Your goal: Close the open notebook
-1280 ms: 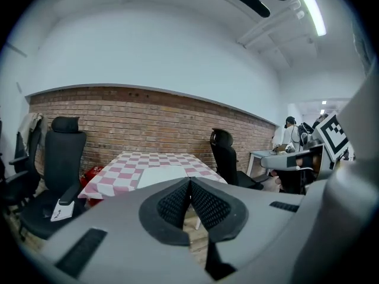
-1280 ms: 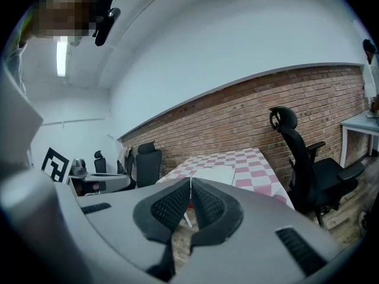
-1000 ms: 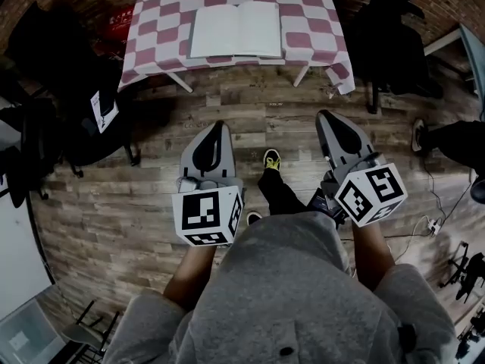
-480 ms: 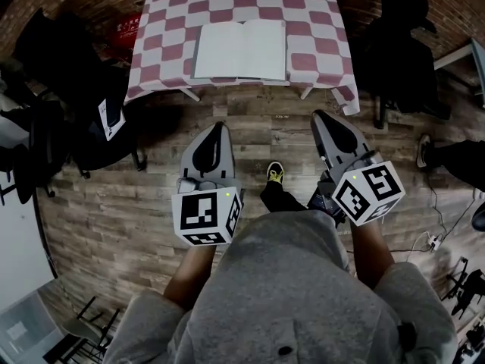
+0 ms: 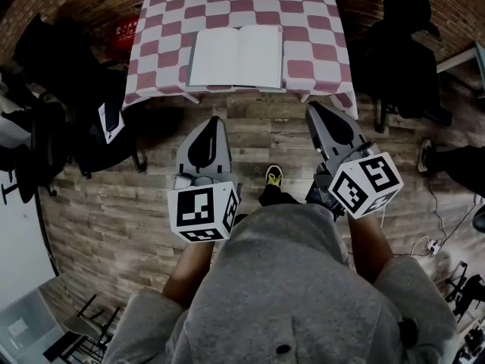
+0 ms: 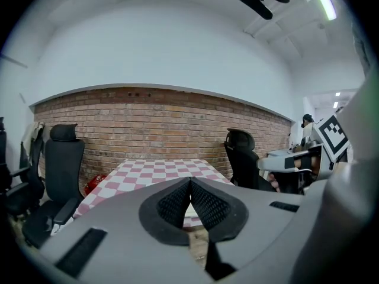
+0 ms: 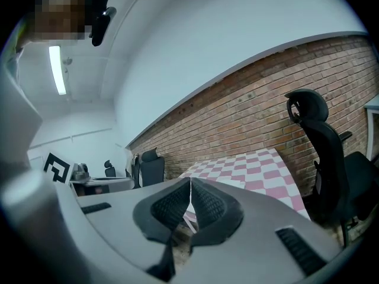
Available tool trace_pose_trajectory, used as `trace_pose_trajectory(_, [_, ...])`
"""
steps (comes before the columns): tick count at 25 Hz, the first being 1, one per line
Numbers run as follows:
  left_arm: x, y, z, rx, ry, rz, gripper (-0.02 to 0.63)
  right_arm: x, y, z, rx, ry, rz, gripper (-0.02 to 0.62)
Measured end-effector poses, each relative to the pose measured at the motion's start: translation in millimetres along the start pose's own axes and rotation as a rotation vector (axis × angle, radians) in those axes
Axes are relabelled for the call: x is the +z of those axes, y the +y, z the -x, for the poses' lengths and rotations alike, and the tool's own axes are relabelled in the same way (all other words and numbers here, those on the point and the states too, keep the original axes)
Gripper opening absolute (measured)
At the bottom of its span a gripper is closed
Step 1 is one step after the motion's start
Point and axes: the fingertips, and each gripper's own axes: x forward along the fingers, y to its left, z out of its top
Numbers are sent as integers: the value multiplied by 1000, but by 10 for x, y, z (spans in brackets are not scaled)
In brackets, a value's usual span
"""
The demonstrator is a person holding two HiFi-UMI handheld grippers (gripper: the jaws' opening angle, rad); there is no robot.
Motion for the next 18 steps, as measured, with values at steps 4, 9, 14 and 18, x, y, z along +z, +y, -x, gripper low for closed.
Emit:
trace_pose_trajectory(4, [46,5,-46,20,-1,-8,9,23,-43,-39,11,0,-2,26])
trace_pose_trajectory(9, [55,8,-65,33,2,-17,9,44,-45,-72,28,-7,-1,26])
trace_pose_trajectory(14, [98,0,-102,39,-4,-27,9,78,-64,-120,36,-21,-11,26])
trace_pose_trajectory(18, [139,-32,-115,39,-11,-32,9,105,-66,-125,46,-26,-10,26])
